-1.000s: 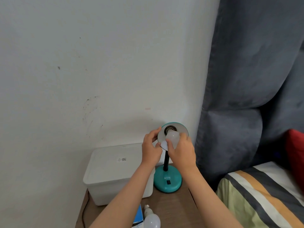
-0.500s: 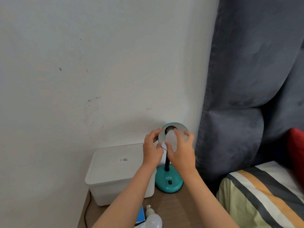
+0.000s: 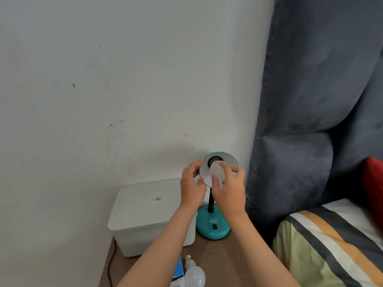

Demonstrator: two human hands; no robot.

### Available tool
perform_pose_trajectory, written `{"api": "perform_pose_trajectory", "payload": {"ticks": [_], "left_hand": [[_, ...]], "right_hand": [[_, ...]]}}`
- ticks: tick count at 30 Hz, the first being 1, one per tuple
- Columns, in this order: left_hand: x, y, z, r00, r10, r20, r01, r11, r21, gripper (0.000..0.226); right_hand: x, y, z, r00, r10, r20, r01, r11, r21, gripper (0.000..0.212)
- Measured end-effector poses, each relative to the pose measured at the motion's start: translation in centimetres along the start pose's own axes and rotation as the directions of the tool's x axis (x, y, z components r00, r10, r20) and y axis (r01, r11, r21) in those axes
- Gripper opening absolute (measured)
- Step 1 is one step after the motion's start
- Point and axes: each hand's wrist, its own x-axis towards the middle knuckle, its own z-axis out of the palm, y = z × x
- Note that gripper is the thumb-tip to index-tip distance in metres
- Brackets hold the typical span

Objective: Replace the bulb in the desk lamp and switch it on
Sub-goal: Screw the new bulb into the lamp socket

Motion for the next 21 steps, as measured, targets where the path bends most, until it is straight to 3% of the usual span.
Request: {"api": "perform_pose_trajectory", "payload": {"ticks": [3,7,12,17,21], "left_hand": [[0.03,0.11,0.05,1.0,0.006,-0.001,-0.006,1.0,-0.002,0.061],[-0.06,0.34,0.1,1.0,-0.002,-0.008,0.002,1.0,-0.006,0.061],[-0.15,0.47,0.04,1.0,-0.001,-0.002,0.001,1.0,-0.002,0.062],[-0.18,0.66,0.02,1.0,0.005,-0.007,-0.005,1.0,-0.012,0.06],[-0.12,0.78,0.04,1.0,0.006,0.0,-0.006,1.0,-0.001,0.06]], "right_hand": [[0.49,-0.16,-0.09,0.997,0.063,-0.036,-0.06,0.997,0.055,0.043],[0.15,0.09,-0.18,0.997,-0.077,0.03,0.077,0.997,0.0,0.046],[0.69,0.23,-0.2,0.992,0.125,-0.011,-0.125,0.992,0.019,0.049],[0.47,0.22,-0.51,0.994,-0.088,0.07,0.092,0.994,-0.06,0.048],[0.76,0.22,-0.47,0.997,-0.02,0.072,0.026,0.997,-0.078,0.043]]}}
